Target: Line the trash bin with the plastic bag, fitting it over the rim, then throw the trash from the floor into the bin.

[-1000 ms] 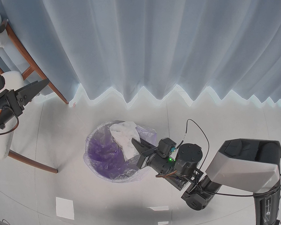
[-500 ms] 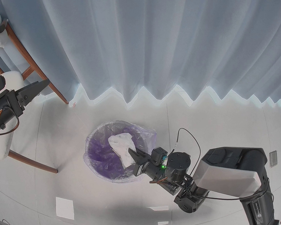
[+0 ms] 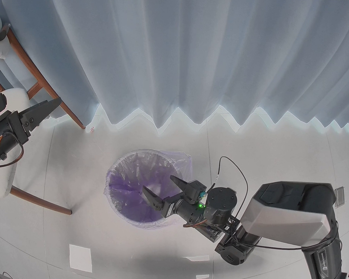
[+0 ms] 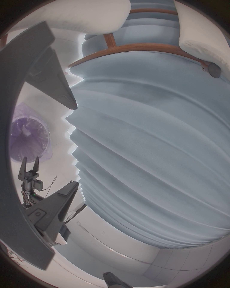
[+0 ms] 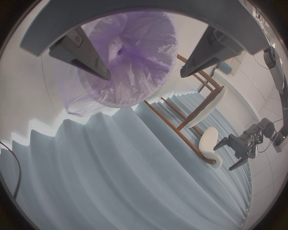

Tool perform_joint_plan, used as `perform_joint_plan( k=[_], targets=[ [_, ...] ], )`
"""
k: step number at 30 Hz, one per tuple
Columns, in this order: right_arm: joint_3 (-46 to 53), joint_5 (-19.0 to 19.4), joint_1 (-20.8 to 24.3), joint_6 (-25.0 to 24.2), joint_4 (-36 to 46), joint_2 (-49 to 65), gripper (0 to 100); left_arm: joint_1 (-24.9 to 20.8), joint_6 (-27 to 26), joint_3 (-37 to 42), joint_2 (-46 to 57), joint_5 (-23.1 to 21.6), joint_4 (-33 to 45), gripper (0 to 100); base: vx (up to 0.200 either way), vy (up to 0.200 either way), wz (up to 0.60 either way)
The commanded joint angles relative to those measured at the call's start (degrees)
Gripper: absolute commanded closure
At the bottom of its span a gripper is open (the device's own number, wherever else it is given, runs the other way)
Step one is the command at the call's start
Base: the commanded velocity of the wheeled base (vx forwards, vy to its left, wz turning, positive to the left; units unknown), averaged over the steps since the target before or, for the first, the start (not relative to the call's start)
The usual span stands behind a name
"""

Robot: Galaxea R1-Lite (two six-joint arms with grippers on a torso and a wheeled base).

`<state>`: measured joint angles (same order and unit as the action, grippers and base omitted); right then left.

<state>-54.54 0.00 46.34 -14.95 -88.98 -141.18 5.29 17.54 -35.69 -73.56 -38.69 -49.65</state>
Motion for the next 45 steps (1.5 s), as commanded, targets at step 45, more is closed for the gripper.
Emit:
perform_joint_plan(
  k=[45],
  targets=[
    [54.54,-1.14,-46.16,13.19,88.72,141.18,0,-1.25,-15.96,35.69,68.46,39.92,49.39,0,0.000,0.000,0.00]
  ],
)
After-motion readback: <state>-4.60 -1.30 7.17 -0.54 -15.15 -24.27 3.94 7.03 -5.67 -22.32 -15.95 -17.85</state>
